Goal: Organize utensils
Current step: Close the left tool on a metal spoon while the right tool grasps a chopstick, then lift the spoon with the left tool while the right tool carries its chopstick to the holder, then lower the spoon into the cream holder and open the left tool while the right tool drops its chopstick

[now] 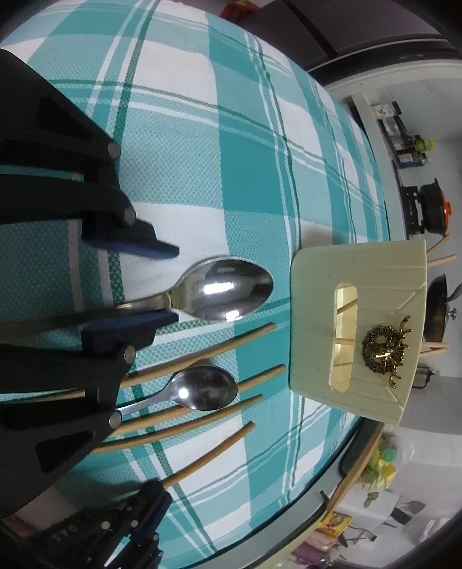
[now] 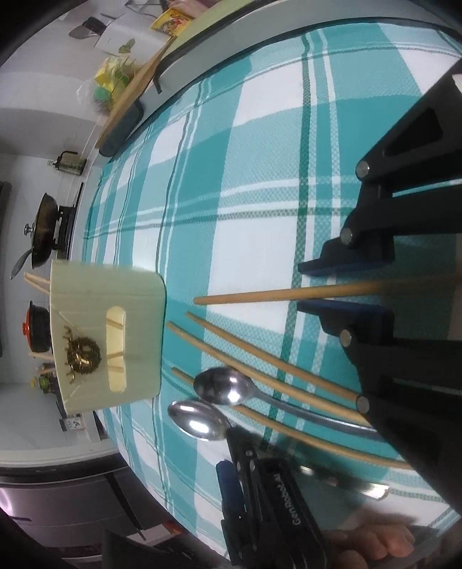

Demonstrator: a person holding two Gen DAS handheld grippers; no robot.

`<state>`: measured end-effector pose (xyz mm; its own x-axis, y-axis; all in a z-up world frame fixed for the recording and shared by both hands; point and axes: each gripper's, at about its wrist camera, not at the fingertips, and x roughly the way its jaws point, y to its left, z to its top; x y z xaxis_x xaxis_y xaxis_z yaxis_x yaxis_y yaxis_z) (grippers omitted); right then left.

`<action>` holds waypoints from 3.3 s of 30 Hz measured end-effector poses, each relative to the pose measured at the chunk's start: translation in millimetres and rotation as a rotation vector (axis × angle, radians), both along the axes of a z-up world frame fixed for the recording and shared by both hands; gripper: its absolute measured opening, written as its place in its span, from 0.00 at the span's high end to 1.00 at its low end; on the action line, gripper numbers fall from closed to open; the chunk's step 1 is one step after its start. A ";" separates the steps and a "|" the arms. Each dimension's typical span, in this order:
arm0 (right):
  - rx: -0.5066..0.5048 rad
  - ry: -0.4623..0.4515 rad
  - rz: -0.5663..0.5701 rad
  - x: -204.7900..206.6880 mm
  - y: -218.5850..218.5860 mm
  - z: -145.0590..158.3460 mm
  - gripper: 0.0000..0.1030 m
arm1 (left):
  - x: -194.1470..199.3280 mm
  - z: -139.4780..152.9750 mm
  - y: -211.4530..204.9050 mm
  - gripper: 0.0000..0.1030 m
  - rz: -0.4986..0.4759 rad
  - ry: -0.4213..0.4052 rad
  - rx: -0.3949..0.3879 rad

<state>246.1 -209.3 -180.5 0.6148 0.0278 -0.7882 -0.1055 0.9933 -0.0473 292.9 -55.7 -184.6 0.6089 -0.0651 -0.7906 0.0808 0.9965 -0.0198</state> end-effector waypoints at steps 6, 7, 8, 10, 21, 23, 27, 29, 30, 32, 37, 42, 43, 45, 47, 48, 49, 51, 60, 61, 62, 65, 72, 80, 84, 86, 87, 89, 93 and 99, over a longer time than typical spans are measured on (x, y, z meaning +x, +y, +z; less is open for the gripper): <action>-0.002 -0.006 -0.048 -18.5 -25.8 0.1 0.91 | -21.2 -0.7 23.9 0.93 0.019 0.011 -0.005; -0.005 -0.007 -0.053 -23.2 -30.0 0.1 0.91 | -28.6 -0.7 29.6 0.93 0.021 0.015 -0.004; -0.008 -0.007 -0.054 -27.5 -32.8 0.3 0.91 | -36.1 -0.6 35.4 0.93 0.021 0.018 -0.003; -0.009 0.001 -0.052 -35.9 -39.1 0.3 0.91 | -51.3 -0.1 46.4 0.92 0.025 0.021 -0.006; 0.009 0.000 -0.003 -49.8 -46.6 -0.9 0.78 | -78.4 -6.5 56.2 0.03 0.037 0.024 0.080; 0.030 0.003 -0.012 -48.8 -51.4 -1.3 0.74 | -77.3 -8.1 59.7 0.01 0.046 0.039 0.065; 0.102 0.029 0.047 -47.5 -51.6 -3.0 0.26 | -76.0 -9.6 64.0 0.00 0.049 0.068 0.047; 0.014 0.047 0.114 -49.7 -34.0 -8.1 0.12 | -76.6 -9.7 63.9 0.00 0.034 0.074 0.049; -0.001 0.029 0.118 -51.5 -31.0 -7.6 0.12 | -77.6 -10.0 64.7 0.00 0.033 0.075 0.042; 0.047 0.045 0.100 -49.7 -37.3 -7.9 0.10 | -80.4 -10.6 65.2 0.00 0.046 0.062 0.033; 0.028 0.072 0.123 -46.8 -35.3 -8.3 0.09 | -79.9 -10.2 66.3 0.00 0.032 0.082 0.025; 0.022 0.113 0.157 -38.8 -34.2 -7.4 0.05 | -73.6 -7.5 67.0 0.01 -0.008 0.112 0.015; 0.016 0.119 0.168 -37.1 -34.3 -6.4 0.07 | -70.6 -4.9 68.2 0.01 -0.020 0.116 -0.002; 0.014 0.126 0.191 -31.9 -36.7 -1.1 0.21 | -64.0 2.0 70.6 0.01 -0.039 0.105 -0.037; 0.052 0.144 0.196 -20.8 -43.1 6.7 0.38 | -54.7 6.0 68.2 0.01 -0.049 0.098 -0.030; 0.085 0.163 0.193 -12.9 -46.8 9.7 0.39 | -49.1 6.3 65.2 0.01 -0.055 0.099 -0.015; 0.116 0.177 0.189 -5.5 -49.3 11.7 0.42 | -44.0 6.0 61.9 0.01 -0.058 0.098 -0.001; 0.148 0.196 0.191 8.4 -49.3 13.8 0.49 | -32.9 3.6 54.1 0.01 -0.064 0.100 0.029; 0.017 0.217 0.239 82.1 -18.1 1.1 0.52 | 8.5 -3.7 43.9 0.39 -0.071 0.122 0.029; 0.020 0.214 0.236 89.9 -16.5 1.7 0.61 | 9.3 -1.1 44.5 0.53 -0.069 0.106 0.034; 0.009 0.211 0.233 97.9 -13.8 2.4 0.79 | 10.0 0.8 43.4 0.59 -0.075 0.096 0.048; 0.031 0.227 0.225 115.6 -11.7 3.2 0.93 | 8.2 7.7 46.1 0.59 -0.083 0.077 0.020; 0.214 0.025 0.201 76.1 -27.0 71.2 0.93 | -32.8 75.4 56.5 0.59 -0.089 -0.114 -0.062; 0.264 -0.235 0.189 -8.6 -35.5 149.4 0.93 | -73.5 133.6 69.1 0.59 -0.072 -0.270 -0.150; 0.254 -0.340 0.180 -34.4 -31.9 169.4 0.93 | -83.0 147.2 70.6 0.59 -0.074 -0.311 -0.172; 0.250 -0.385 0.179 -42.5 -30.6 178.3 0.93 | -85.1 152.9 70.6 0.60 -0.076 -0.327 -0.177; 0.247 -0.404 0.178 -45.6 -29.7 182.2 0.93 | -84.8 155.7 70.2 0.60 -0.077 -0.333 -0.180; 0.234 -0.432 0.179 -49.2 -26.9 188.2 0.93 | -84.3 161.1 69.8 0.60 -0.083 -0.340 -0.186; 0.223 -0.460 0.174 -48.1 -25.1 195.6 0.93 | -80.3 171.3 71.2 0.60 -0.098 -0.344 -0.206; 0.212 -0.471 0.166 -29.0 -28.1 208.0 0.93 | -56.5 199.9 78.9 0.60 -0.114 -0.350 -0.252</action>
